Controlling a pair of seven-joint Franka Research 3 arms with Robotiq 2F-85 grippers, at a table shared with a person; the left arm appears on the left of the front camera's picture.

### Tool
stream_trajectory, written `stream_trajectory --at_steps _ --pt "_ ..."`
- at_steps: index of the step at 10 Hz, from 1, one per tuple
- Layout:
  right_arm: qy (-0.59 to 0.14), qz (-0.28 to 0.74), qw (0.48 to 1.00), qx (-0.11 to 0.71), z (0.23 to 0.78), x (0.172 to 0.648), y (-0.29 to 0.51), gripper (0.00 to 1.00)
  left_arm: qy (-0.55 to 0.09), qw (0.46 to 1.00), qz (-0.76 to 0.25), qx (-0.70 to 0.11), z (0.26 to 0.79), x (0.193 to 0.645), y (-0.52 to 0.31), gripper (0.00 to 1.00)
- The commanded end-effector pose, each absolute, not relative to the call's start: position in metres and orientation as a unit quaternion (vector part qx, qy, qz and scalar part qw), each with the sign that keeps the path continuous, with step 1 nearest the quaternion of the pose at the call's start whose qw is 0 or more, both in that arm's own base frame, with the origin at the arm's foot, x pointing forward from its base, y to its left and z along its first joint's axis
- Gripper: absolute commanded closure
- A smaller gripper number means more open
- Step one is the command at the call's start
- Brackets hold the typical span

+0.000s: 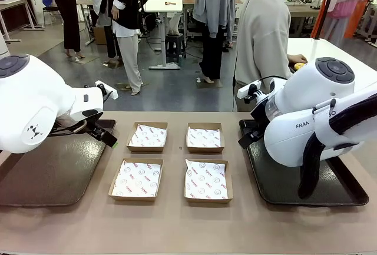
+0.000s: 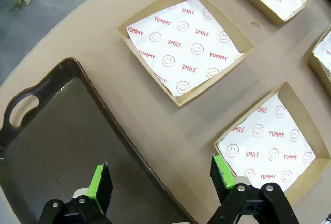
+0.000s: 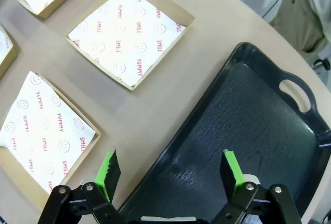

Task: Individually package the donuts and arrange them on the tray.
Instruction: Pick up one Paper togo box.

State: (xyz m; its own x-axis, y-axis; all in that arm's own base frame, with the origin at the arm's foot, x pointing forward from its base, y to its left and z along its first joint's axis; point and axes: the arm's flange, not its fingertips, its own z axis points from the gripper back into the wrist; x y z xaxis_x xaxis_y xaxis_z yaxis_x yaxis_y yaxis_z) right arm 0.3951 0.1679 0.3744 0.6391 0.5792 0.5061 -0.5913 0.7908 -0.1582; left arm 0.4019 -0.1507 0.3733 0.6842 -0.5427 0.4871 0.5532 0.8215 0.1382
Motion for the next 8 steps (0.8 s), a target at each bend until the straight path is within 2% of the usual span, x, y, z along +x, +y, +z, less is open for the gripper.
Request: stream_trajectory --at_steps 1,3,5,6,7,8 --pt "-0.253 0.345 0.904 0.016 0.385 0.347 0.143 0.0 -0.243 0.914 -0.324 0.011 0.394 0.337 -0.127 0.0" --pt "-0.208 0.319 0.925 0.016 0.397 0.297 0.109 0.0 -0.205 0.916 -0.343 -0.004 0.409 0.284 -0.101 0.0" --pt "-0.161 0.299 0.94 0.02 0.398 0.252 0.078 0.0 -0.157 0.93 -0.331 -0.02 0.394 0.257 -0.081 0.0" --pt "-0.142 0.296 0.943 0.045 0.393 0.235 0.071 0.0 -0.128 0.934 -0.33 -0.042 0.379 0.248 -0.075 0.0" --pt "-0.139 0.3 0.943 0.04 0.389 0.228 0.072 0.0 -0.118 0.94 -0.316 -0.049 0.37 0.249 -0.073 0.0" --pt "-0.168 0.31 0.936 0.005 0.391 0.234 0.074 0.0 -0.129 0.939 -0.317 -0.024 0.368 0.257 -0.075 0.0"
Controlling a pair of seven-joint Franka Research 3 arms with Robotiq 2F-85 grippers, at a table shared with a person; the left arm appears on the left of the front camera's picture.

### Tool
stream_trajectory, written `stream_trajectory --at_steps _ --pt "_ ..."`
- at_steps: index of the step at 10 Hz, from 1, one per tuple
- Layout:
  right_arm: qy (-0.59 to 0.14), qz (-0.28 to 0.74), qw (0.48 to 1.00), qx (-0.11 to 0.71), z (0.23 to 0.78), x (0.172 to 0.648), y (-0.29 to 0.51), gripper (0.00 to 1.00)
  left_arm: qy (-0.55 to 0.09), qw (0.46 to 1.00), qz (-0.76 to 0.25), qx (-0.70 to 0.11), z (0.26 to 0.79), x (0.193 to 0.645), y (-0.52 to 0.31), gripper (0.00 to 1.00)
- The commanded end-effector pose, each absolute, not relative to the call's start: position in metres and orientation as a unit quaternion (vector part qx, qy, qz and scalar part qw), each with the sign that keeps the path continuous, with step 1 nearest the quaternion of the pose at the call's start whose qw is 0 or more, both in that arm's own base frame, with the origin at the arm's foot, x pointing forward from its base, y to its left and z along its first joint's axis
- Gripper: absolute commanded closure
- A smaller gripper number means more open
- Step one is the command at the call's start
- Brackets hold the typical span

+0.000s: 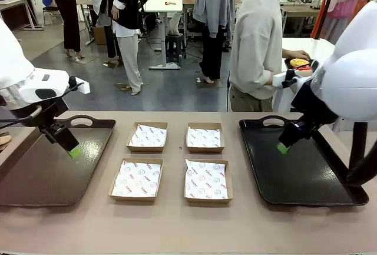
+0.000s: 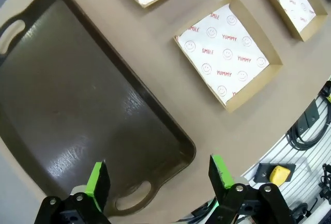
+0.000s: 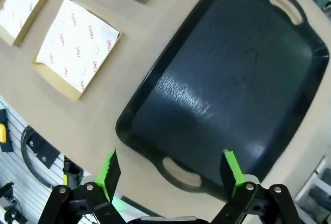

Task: Individually package the donuts and arrange them on the tray.
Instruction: Pick up one Paper togo box.

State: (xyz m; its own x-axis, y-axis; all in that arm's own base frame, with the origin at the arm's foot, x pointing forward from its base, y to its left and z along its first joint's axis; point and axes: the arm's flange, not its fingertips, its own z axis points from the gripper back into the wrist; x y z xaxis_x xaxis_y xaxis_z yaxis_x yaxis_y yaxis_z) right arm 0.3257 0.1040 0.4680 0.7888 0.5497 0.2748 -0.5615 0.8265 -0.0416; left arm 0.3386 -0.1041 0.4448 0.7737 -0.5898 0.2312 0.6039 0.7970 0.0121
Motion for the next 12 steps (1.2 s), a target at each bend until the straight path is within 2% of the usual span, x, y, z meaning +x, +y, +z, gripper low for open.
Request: stream_trajectory --at_steps 1,4,5,6,7,10,12 --pt "-0.136 0.293 0.946 0.024 0.457 0.334 0.108 0.0 -0.121 0.938 -0.323 -0.029 0.447 0.338 -0.109 0.0" --pt "-0.138 0.294 0.946 0.02 0.468 0.325 0.105 0.0 -0.113 0.94 -0.319 -0.028 0.445 0.338 -0.106 0.0" --pt "-0.144 0.227 0.946 0.182 0.468 0.333 0.083 0.0 -0.152 0.936 -0.254 -0.191 0.459 0.343 -0.096 0.0" --pt "-0.131 0.154 0.928 0.314 0.461 0.335 0.051 0.0 -0.172 0.895 -0.227 -0.344 0.473 0.342 -0.081 0.0" --pt "-0.13 0.099 0.898 0.409 0.452 0.335 0.02 0.0 -0.179 0.858 -0.207 -0.436 0.482 0.342 -0.065 0.0" --pt "-0.112 -0.016 0.811 0.574 0.404 0.328 -0.061 0.0 -0.146 0.785 -0.077 -0.597 0.462 0.357 -0.011 0.0" --pt "-0.123 -0.049 0.774 0.619 0.382 0.316 -0.094 0.0 -0.119 0.759 -0.023 -0.64 0.435 0.365 0.016 0.0"
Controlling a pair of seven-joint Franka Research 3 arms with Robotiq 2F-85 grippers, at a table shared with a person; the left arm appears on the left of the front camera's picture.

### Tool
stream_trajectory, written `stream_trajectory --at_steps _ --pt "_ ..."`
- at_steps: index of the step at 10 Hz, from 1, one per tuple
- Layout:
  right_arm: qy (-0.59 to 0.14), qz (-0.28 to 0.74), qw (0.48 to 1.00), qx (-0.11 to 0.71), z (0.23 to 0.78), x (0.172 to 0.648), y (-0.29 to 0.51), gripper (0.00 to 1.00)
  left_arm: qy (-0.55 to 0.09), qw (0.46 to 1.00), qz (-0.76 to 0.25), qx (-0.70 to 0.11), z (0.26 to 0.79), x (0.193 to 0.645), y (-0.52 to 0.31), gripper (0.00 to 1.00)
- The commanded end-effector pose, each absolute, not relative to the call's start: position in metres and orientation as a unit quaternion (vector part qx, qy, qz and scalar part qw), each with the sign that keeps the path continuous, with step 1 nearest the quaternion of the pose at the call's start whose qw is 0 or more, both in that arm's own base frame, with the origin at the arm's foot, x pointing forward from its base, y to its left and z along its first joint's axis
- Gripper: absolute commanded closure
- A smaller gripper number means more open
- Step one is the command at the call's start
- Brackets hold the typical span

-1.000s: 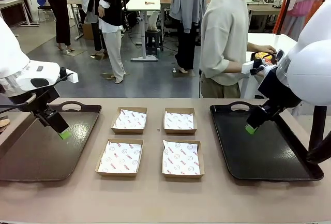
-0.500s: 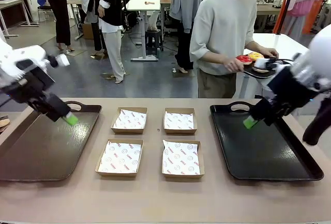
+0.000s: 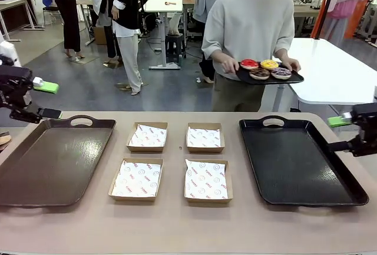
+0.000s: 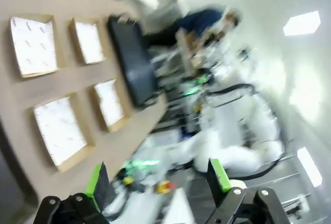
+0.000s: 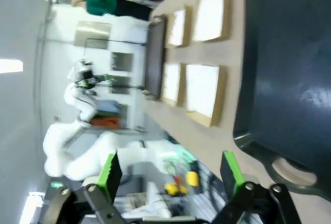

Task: Individually package the donuts and arrange them on the tray.
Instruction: Pick up one Paper togo box.

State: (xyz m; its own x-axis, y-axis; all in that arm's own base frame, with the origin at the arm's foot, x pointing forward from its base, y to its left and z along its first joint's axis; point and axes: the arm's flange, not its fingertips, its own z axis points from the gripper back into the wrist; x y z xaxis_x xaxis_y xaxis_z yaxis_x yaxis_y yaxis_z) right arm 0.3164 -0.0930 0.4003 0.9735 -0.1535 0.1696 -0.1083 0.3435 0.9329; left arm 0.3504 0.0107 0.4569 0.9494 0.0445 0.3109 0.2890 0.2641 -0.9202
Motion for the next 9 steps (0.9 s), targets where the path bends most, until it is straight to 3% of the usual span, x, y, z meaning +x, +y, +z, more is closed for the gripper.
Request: stream_trajectory --at_steps 1,9 --pt "-0.124 -0.057 0.772 0.621 0.377 0.31 -0.104 0.0 -0.111 0.753 -0.003 -0.649 0.427 0.366 0.029 0.0" --pt "-0.14 -0.048 0.792 0.593 0.382 0.273 -0.144 0.0 -0.123 0.786 0.089 -0.599 0.413 0.341 0.112 0.0"
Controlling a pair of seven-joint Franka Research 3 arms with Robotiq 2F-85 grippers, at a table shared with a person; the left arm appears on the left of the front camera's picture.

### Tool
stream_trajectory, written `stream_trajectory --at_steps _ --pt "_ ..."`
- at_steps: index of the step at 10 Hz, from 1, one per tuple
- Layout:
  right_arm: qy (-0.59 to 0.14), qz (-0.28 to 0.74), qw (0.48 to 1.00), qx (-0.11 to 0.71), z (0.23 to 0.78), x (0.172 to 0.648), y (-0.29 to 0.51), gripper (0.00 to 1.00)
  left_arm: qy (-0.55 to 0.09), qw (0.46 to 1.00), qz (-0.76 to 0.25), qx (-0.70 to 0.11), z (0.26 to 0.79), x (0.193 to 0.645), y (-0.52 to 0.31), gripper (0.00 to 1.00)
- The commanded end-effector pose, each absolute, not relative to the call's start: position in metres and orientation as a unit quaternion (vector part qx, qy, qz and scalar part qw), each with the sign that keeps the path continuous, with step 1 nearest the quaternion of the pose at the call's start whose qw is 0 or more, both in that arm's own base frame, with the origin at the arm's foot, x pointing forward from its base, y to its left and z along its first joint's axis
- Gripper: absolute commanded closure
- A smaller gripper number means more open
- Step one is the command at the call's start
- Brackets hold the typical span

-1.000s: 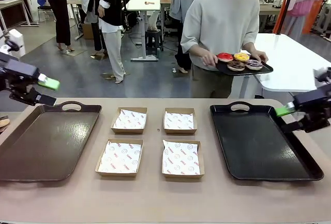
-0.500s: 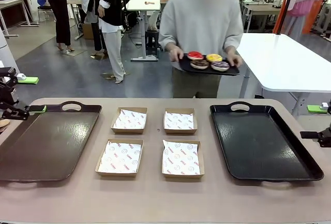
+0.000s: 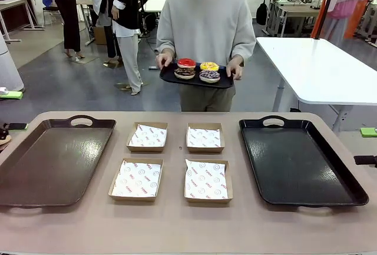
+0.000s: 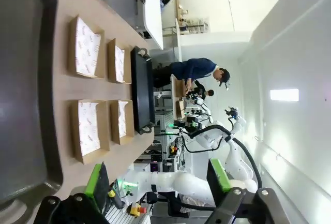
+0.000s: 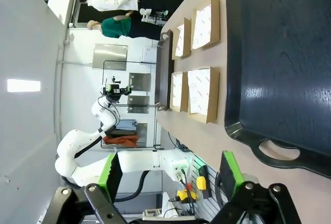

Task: Individually package the donuts and arrange them on the tray.
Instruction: Pick up one Paper togo box.

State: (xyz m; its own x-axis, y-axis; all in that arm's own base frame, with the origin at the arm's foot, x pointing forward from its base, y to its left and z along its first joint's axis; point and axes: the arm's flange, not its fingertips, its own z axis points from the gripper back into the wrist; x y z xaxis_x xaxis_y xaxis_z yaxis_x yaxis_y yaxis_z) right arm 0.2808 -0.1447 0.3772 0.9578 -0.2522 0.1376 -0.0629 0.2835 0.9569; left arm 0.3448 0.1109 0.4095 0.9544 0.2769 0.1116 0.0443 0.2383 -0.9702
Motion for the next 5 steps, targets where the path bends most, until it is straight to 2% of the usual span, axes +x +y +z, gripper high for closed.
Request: stream_trajectory --at_steps 1,5 --pt "-0.147 -0.046 0.79 0.593 0.3856 0.2729 -0.1436 0.0 -0.125 0.791 0.093 -0.592 0.4128 0.3389 0.1168 0.0" --pt "-0.14 -0.058 0.791 0.594 0.382 0.279 -0.1463 0.0 -0.131 0.781 0.081 -0.605 0.4079 0.3416 0.1175 0.0"
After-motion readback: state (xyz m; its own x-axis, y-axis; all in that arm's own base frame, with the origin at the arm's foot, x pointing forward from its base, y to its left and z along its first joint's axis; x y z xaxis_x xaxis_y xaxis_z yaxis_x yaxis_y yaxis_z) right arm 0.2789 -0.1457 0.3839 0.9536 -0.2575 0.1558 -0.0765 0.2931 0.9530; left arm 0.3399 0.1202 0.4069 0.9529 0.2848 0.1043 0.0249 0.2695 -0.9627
